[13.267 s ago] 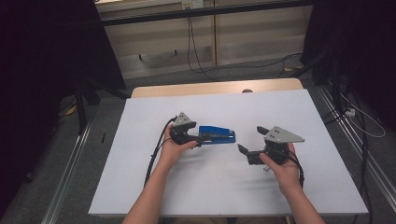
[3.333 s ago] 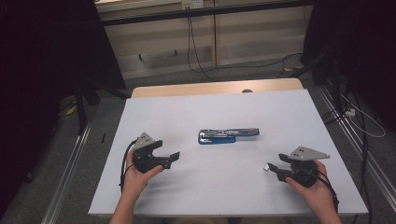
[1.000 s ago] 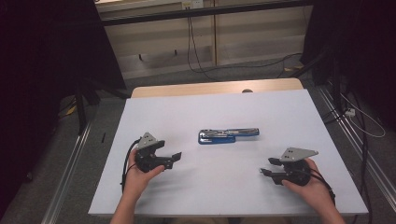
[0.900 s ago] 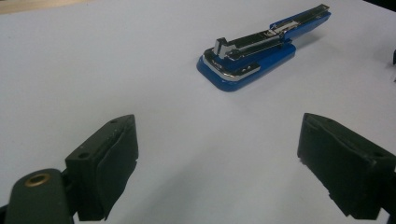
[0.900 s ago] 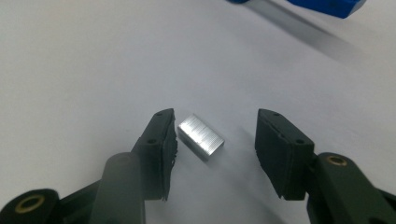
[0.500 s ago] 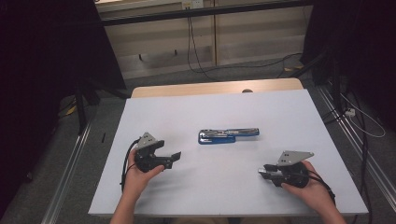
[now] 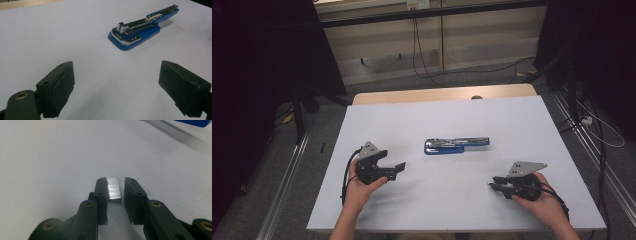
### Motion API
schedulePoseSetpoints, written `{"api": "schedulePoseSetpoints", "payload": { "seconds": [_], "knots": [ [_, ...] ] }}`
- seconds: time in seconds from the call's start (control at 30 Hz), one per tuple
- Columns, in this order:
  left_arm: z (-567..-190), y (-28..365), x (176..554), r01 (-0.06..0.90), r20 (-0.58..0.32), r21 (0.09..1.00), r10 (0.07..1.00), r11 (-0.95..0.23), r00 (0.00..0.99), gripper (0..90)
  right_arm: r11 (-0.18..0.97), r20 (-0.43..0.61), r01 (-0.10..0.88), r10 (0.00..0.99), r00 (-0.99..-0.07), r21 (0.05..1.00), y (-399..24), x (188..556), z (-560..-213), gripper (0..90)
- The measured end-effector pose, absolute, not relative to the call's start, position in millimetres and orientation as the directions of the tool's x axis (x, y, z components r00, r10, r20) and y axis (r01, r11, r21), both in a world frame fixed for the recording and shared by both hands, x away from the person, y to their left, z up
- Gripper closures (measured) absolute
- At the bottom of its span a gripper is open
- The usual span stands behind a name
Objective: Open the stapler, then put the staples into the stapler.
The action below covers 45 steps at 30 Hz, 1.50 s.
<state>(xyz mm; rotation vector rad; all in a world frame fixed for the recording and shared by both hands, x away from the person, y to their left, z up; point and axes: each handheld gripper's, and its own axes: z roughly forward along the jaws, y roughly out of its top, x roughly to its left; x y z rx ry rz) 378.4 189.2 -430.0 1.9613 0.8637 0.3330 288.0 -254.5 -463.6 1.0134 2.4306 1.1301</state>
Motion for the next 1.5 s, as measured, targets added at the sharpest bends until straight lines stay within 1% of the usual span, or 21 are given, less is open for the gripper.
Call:
{"api": "schedulePoseSetpoints", "payload": {
  "seconds": [0.1, 0.33, 0.43, 0.73, 0.87, 1.2, 1.3, 1.5],
  "knots": [
    [-430, 189, 377, 0.438, -0.116, 0.844, 0.69, -0.311, 0.714, 13.3, 0.447, 0.043, 0.482, 0.699, -0.714, 0.753, -254, 288, -464, 78.7],
    [-430, 190, 379, 0.44, -0.122, 0.846, 0.693, -0.302, 0.711, 13.3, 0.447, 0.034, 0.486, 0.709, -0.705, 0.751, -252, 286, -463, 79.1],
    [-430, 191, 380, 0.44, -0.124, 0.848, 0.695, -0.297, 0.708, 13.1, 0.462, 0.007, 0.477, 0.712, -0.702, 0.747, -250, 285, -461, 79.1],
    [-428, 196, 381, 0.446, -0.137, 0.852, 0.704, -0.275, 0.697, 12.7, 0.401, 0.04, 0.472, 0.727, -0.686, 0.785, -254, 282, -453, 79.1],
    [-427, 198, 381, 0.447, -0.146, 0.856, 0.71, -0.258, 0.689, 11.8, 0.367, 0.055, 0.477, 0.745, -0.665, 0.798, -258, 287, -449, 79.2],
    [-428, 199, 383, 0.477, -0.179, 0.841, 0.7, -0.255, 0.691, 8.9, 0.378, 0.051, 0.475, 0.738, -0.672, 0.795, -256, 301, -444, 79.2],
    [-428, 201, 382, 0.495, -0.197, 0.832, 0.701, -0.251, 0.686, 5.7, 0.363, 0.062, 0.472, 0.737, -0.673, 0.804, -254, 305, -440, 79.2],
    [-427, 203, 380, 0.488, -0.207, 0.835, 0.676, -0.255, 0.707, 4.8, 0.369, 0.051, 0.452, 0.727, -0.685, 0.813, -249, 317, -430, 79.2]
  ]
}}
